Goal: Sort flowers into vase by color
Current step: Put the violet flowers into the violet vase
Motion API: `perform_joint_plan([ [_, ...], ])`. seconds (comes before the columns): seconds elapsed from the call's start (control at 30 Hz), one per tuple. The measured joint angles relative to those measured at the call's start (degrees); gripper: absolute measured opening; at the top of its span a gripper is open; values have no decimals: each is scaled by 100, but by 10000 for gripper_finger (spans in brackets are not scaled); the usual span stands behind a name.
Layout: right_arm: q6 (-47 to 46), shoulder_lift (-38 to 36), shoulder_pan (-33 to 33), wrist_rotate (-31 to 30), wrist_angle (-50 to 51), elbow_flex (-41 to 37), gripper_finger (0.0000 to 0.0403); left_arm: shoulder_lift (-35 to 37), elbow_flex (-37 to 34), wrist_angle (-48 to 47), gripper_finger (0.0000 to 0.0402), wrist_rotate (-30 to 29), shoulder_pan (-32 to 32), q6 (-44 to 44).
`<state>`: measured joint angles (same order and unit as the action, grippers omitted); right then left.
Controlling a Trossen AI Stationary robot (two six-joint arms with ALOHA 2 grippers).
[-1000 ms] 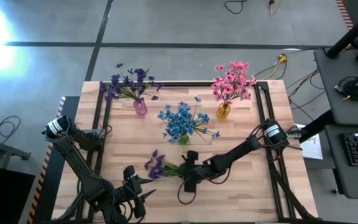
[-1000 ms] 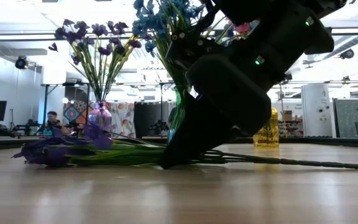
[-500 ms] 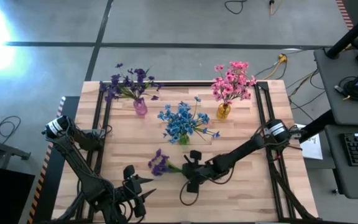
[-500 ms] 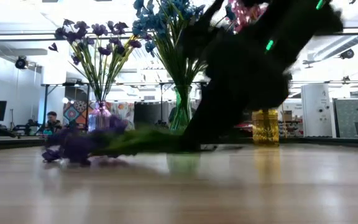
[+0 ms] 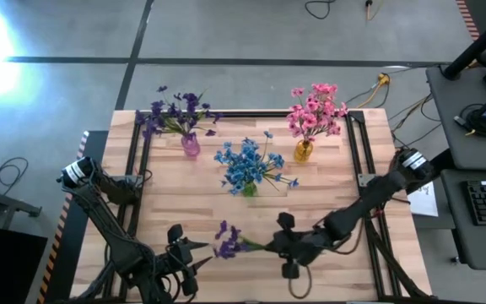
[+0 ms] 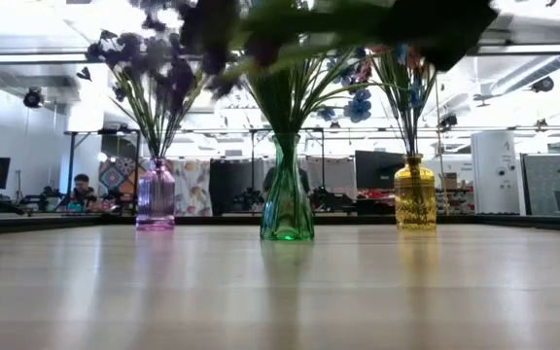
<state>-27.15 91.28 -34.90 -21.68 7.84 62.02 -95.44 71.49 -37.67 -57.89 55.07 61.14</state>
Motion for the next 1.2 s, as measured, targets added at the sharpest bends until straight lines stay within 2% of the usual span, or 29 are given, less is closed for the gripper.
perform_joint_plan([
  [0.23, 113, -713, -420, -924, -64, -200, 27, 0, 92, 1, 164, -8, -7, -232],
  [0.43, 351, -880, -460, -1101, -496, -387, 27, 2, 98, 10, 164, -38, -15, -245],
  [0.6, 1455, -871, -486, -1090, -2646, -758, 28, -76, -33, 596, 164, -1011, -35, -425],
  [0.83, 2983, -791, -482, -634, -6426, -1785, 28, -688, -81, 2152, 164, -1569, -270, -1842],
  [0.93, 3392, -565, -477, -574, -7524, -2004, 28, -942, -41, 2884, 164, -1678, -454, -2684],
  [1.03, 3697, -274, -468, -525, -8265, -2003, 28, -1093, 81, 3608, 164, -1550, -694, -3407],
  [1.1, 3886, -25, -446, -498, -8558, -1892, 28, -1145, 193, 3986, 164, -992, -897, -3926],
  [1.2, 4209, 307, -445, -419, -8782, -1656, 28, -1244, 393, 4547, 164, 181, -1188, -4668],
])
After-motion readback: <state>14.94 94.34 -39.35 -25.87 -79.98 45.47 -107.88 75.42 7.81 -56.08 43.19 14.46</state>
